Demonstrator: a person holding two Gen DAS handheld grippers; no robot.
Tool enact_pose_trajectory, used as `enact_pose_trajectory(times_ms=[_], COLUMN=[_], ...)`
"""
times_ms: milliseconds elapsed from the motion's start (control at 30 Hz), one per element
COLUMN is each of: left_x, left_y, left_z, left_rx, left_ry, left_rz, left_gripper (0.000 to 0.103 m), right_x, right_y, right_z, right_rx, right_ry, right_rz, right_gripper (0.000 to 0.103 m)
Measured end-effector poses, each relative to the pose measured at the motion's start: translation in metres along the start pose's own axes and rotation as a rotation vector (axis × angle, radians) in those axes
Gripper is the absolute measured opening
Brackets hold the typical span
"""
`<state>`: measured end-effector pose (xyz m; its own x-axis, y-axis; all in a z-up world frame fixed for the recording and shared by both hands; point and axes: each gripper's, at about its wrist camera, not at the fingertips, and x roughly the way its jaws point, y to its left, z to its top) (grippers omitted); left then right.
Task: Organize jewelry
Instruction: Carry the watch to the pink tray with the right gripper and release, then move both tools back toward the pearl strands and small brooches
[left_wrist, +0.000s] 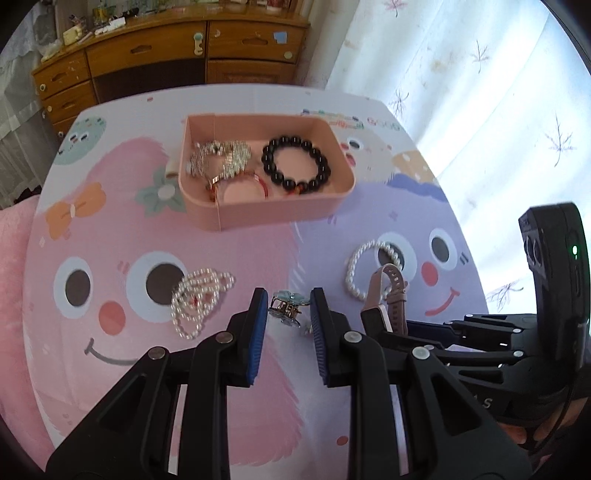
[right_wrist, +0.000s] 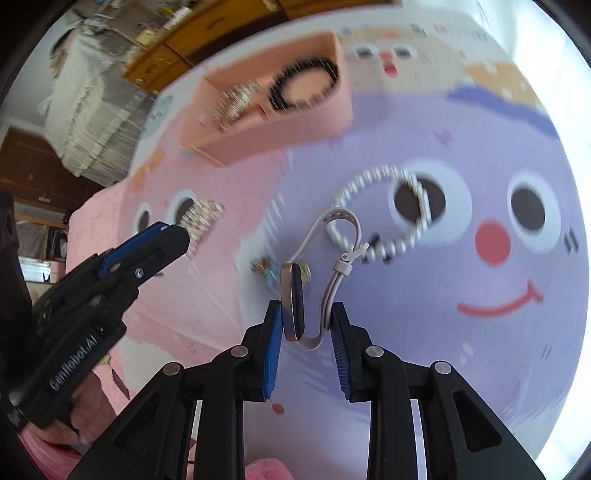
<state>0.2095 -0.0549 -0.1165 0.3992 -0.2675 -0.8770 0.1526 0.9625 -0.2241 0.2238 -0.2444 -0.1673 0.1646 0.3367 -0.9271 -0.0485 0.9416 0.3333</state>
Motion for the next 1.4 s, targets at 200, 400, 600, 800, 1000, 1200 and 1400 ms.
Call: enact_pose_trajectory(times_ms=[200,400,600,800,1000,1200,1400], left_x=[-0.014,-0.021,-0.02,-0.003,0.001,0.002,0.004], left_y=[0.004,0.008,0.013,0.026,0.042,0.059,0.076], left_z=[0.034,0.07,0.104,0.124,0.12,0.097,0.052], left_rx=[-0.02,-0.03,-0.044,-0.112,-0.168,-0.184,-0.208], left_ry=[-0.056,-0.115,-0.156,-0.126,-0.119,-0.074,-0.039], left_rz=[-0.013,-0.016,-0.002,0.033,0.029,0.103,0.116], left_gripper=[0.021,0.021,0.021,0.023,0.063,0.069,0.069], right_x=[-0.035,-0.059,-0.062,-0.055,-0.04,-0.032,-0.025], right_y=[0.009,0.023,0.044,0.043,0.034,0.024,0.021], right_z=[0.025,0.058,0.091,0.112,0.111,0.096,0.057], right_rx=[-0.103,-0.189,-0.27,-0.241,-0.246,-0.252,-0.26], right_ry=[-0.162,-0.314,-0.394,-0.446,-0.426,-0.402,-0.417], right_rz=[0.022,0.028,-0.057,-0.036,-0.057,-0.073,-0.108], right_gripper=[0.026,0.029,0.032,0.061,0.065,0.075,0.079])
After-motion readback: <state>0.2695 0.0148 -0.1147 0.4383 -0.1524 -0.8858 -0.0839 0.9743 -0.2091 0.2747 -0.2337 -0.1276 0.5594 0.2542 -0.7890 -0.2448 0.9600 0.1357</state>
